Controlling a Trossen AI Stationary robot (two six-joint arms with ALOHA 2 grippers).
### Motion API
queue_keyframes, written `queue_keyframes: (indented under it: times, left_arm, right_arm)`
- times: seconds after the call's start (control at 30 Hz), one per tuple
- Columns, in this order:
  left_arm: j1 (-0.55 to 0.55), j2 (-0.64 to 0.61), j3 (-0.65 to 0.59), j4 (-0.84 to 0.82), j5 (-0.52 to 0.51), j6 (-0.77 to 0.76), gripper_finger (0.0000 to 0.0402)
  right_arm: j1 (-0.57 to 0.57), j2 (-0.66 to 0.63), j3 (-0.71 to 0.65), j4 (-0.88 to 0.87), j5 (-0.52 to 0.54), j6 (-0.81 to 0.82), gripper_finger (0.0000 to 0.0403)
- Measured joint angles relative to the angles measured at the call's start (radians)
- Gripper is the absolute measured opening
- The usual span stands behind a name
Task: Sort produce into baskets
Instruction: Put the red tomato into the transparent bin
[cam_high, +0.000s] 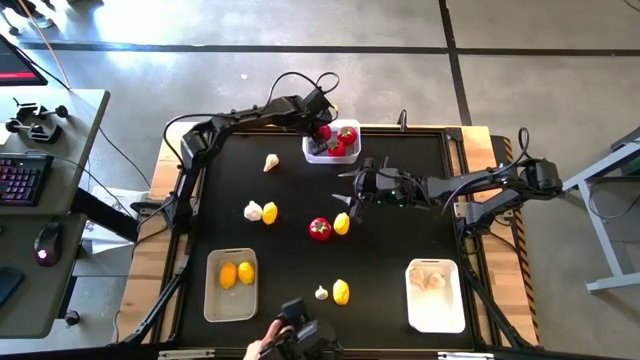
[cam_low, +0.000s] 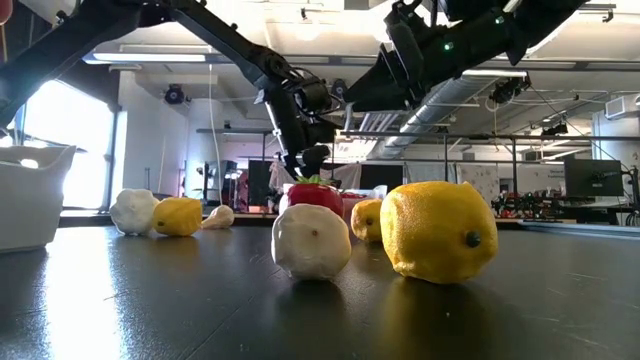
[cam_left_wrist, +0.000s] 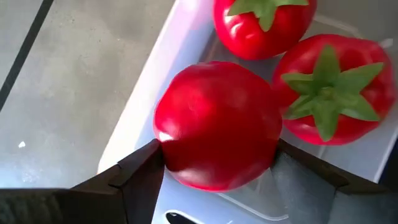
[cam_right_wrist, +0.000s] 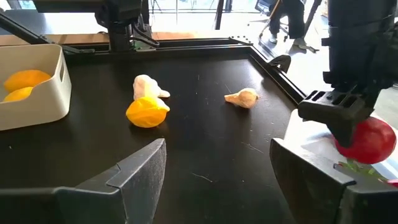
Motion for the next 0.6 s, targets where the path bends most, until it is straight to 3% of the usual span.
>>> queue_keyframes:
  times: [0.6]
  left_arm:
    - [-0.005,-0.008,0.0,-0.056,0.004,0.064,0.0272]
  right_arm:
    - [0.0,0.0,0.0,-0.007,0.003,0.0,0.0279]
